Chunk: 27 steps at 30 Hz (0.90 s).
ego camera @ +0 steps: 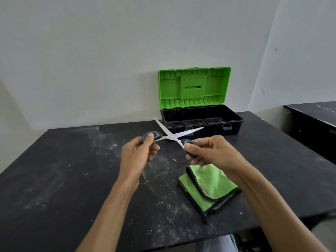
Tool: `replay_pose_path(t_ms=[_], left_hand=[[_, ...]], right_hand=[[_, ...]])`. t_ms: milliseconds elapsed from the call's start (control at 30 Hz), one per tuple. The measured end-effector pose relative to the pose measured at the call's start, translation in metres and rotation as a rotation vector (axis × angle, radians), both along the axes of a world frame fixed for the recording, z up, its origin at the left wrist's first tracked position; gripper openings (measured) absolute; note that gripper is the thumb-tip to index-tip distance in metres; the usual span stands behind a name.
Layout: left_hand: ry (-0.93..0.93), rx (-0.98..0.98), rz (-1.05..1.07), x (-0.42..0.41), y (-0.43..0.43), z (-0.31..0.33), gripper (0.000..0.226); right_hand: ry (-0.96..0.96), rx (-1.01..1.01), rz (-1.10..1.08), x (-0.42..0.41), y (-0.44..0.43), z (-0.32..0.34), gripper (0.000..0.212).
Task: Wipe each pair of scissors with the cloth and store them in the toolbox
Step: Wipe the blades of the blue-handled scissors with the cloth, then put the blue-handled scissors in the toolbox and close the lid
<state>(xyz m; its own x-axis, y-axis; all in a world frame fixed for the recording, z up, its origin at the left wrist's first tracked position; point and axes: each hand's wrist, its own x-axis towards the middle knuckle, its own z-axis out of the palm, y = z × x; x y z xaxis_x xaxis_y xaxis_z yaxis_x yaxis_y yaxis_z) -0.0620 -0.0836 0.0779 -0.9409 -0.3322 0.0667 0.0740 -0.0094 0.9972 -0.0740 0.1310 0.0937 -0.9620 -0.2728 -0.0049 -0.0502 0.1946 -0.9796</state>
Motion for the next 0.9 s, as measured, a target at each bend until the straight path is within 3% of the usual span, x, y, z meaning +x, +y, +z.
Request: replay_pose_path(t_ms=[233, 467, 600, 700, 800, 900], left_hand=[[0.091, -0.447, -0.251, 0.006, 0.022, -0.007, 0.043], [0.072, -0.412, -0.271, -0.001, 0.043, -0.024, 0.044], [0.061, -0.412, -0.174, -0.019, 0.048, -0.025, 0.048], [0.097, -0.477, -0.098, -0.039, 0.057, -0.023, 0.049], [0.086, -0.436, -0.164, -0.063, 0.065, -0.023, 0.049], [0.05, -0.395, -0.277, -0.089, 0.07, -0.022, 0.049]], right_hand=[[0.031, -0.012, -0.101, -0.008, -0.004, -0.006, 0.029], [0.07, 0.017, -0.124, -0.016, -0.009, -0.007, 0.03], [0.32, 0.273, -0.255, -0.026, -0.015, -0.011, 0.022], [0.411, 0.328, -0.341, -0.041, -0.013, -0.005, 0.022], [0.318, 0.336, -0.267, -0.069, -0.007, 0.003, 0.022], [0.111, 0.169, -0.166, -0.104, 0.001, 0.006, 0.024]])
